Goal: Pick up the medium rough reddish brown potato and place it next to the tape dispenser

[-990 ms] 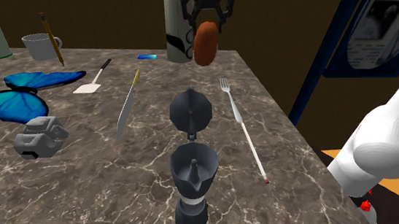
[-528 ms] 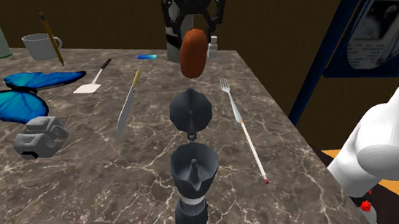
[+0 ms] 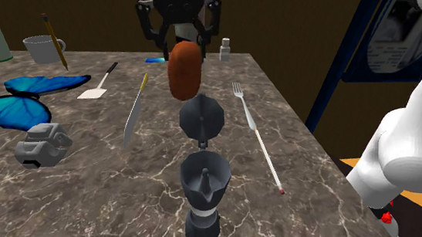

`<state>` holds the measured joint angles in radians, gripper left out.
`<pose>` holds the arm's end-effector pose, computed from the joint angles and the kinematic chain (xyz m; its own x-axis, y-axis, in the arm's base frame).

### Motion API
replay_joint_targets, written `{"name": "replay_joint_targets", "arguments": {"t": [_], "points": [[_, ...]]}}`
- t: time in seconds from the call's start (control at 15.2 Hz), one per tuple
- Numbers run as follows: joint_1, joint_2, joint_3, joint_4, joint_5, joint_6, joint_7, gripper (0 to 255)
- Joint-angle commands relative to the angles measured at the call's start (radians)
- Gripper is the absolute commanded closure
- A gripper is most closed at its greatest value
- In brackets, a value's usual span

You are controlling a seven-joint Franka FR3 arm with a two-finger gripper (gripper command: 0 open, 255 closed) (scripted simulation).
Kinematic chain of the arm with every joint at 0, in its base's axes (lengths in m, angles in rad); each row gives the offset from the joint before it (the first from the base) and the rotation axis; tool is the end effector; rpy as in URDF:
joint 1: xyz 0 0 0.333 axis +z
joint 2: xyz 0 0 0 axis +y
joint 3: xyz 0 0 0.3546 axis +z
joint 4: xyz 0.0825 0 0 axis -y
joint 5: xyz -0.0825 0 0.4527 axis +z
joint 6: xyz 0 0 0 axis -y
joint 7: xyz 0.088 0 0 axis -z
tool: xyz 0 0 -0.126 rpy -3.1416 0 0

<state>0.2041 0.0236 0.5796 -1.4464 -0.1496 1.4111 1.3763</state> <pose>0.4512 0.4140 0.6858 0.8150 -0.5663 0.1225 -0.5768 -0.8131 0.0787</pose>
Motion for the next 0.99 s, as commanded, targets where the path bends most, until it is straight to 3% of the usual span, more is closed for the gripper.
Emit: {"name": "replay_joint_targets", "arguments": {"t": [0.0,0.33,0.59,0.79,0.92], "points": [[0.039,0.044,0.035,0.05,-0.022,-0.023,0.071,255],[0.157,0.182,0.101,0.203,-0.103,-0.089,0.222,255],[0.299,0.326,0.127,0.382,-0.194,-0.167,0.332,255],[0.451,0.462,0.121,0.586,-0.282,-0.254,0.393,255],[0.613,0.602,0.086,0.838,-0.37,-0.359,0.399,255]]}}
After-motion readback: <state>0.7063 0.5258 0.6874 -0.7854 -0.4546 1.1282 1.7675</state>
